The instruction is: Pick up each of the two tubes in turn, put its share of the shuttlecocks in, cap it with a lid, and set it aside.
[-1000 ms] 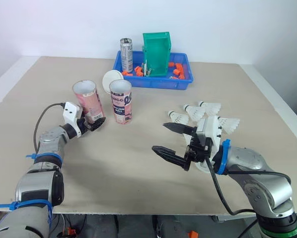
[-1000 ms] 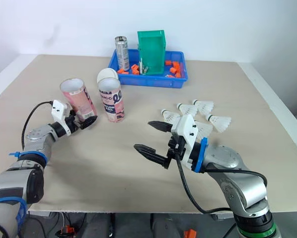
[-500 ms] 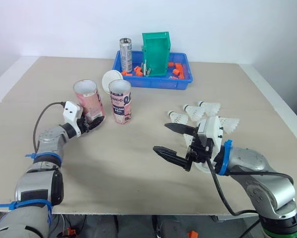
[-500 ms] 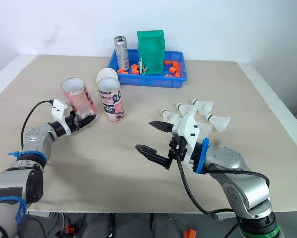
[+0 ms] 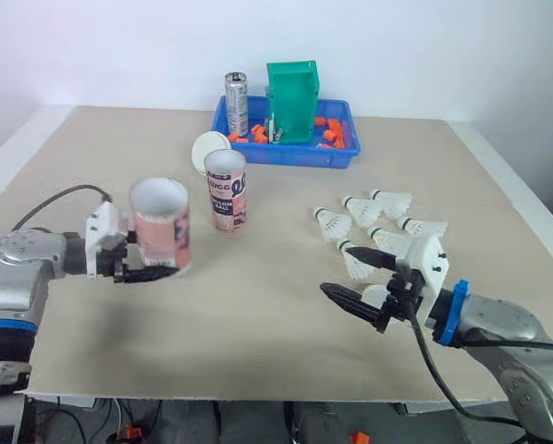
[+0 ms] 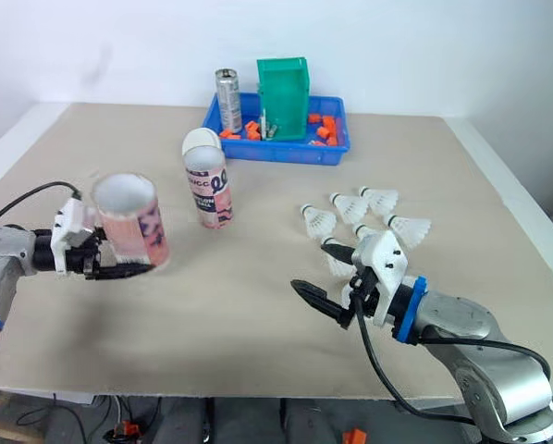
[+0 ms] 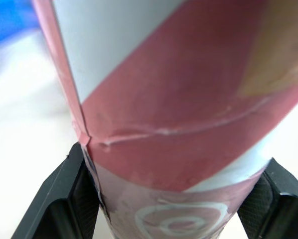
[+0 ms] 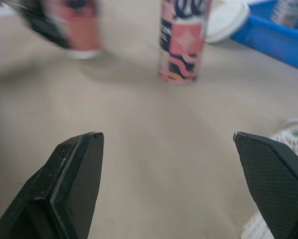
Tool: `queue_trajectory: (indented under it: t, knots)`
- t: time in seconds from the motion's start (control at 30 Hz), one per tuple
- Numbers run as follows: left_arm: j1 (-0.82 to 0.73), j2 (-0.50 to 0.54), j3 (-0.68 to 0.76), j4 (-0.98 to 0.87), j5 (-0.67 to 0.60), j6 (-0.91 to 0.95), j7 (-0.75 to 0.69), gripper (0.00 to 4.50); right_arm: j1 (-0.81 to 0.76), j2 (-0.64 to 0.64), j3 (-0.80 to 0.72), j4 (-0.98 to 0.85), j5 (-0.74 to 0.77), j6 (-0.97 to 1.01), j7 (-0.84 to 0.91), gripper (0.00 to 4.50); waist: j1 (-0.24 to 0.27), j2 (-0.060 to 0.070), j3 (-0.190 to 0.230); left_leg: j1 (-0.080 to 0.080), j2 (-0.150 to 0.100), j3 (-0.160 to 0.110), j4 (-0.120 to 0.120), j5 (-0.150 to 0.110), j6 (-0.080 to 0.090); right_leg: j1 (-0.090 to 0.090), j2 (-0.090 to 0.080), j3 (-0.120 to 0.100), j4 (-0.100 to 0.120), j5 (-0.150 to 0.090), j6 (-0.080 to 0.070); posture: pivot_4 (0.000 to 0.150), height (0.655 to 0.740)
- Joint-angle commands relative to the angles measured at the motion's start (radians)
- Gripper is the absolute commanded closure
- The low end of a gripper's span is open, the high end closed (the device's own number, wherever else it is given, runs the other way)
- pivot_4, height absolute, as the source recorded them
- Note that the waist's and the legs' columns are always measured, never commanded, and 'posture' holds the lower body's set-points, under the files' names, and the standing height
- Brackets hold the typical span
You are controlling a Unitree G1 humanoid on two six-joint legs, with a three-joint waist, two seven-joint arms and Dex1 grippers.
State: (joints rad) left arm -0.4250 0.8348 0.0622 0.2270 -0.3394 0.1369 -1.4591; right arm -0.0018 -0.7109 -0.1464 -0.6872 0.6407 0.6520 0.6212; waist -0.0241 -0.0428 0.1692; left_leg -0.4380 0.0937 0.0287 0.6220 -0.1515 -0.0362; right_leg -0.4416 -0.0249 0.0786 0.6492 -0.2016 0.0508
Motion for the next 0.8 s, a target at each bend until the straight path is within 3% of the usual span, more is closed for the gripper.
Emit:
queue_trajectory:
  t: [0.03,0.17,0.37,0.53,0.8]
  knots:
    - [0.014,0.05,-0.055,-0.061,0.046,-0.019,-0.039,1.22,0.06,-0.006,-0.045,-0.09,0.021,0.007,-0.016,0.0,0.001,0.0,0.0,0.0,0.0,0.0,0.0,0.0,0.0,0.0,0.0,0.0,0.0,0.0,0.0,0.15,0.7083]
    - [-0.002,0.052,-0.12,-0.047,0.08,-0.057,-0.074,1.22,0.144,-0.006,-0.113,-0.127,0.024,0.02,-0.048,0.0,0.001,0.0,0.0,-0.001,0.0,0.0,0.002,0.0,0.0,0.0,-0.001,-0.001,0.0,0.0,0.0,0.15,0.7083]
    - [-0.051,0.051,-0.198,0.014,0.14,-0.125,-0.127,1.22,0.194,0.042,-0.075,-0.148,-0.053,0.034,-0.165,0.0,0.002,0.0,-0.001,-0.001,0.0,0.0,0.002,0.0,0.0,0.0,-0.002,-0.001,0.0,0.0,0.0,0.15,0.7083]
    - [-0.128,0.055,-0.272,0.008,0.132,-0.106,-0.155,1.22,0.149,0.119,0.004,-0.06,-0.174,0.028,-0.29,0.0,0.002,-0.001,-0.002,-0.001,0.0,0.0,0.002,0.0,0.0,0.0,-0.001,-0.002,0.0,0.0,0.0,0.15,0.7083]
    - [-0.168,0.093,-0.367,-0.025,0.066,-0.019,-0.155,1.22,0.065,0.198,0.1,0.076,-0.315,-0.015,-0.351,0.0,0.001,0.0,-0.002,-0.002,-0.001,0.0,0.002,0.0,0.001,0.0,-0.002,-0.001,0.0,0.0,0.0,0.15,0.7083]
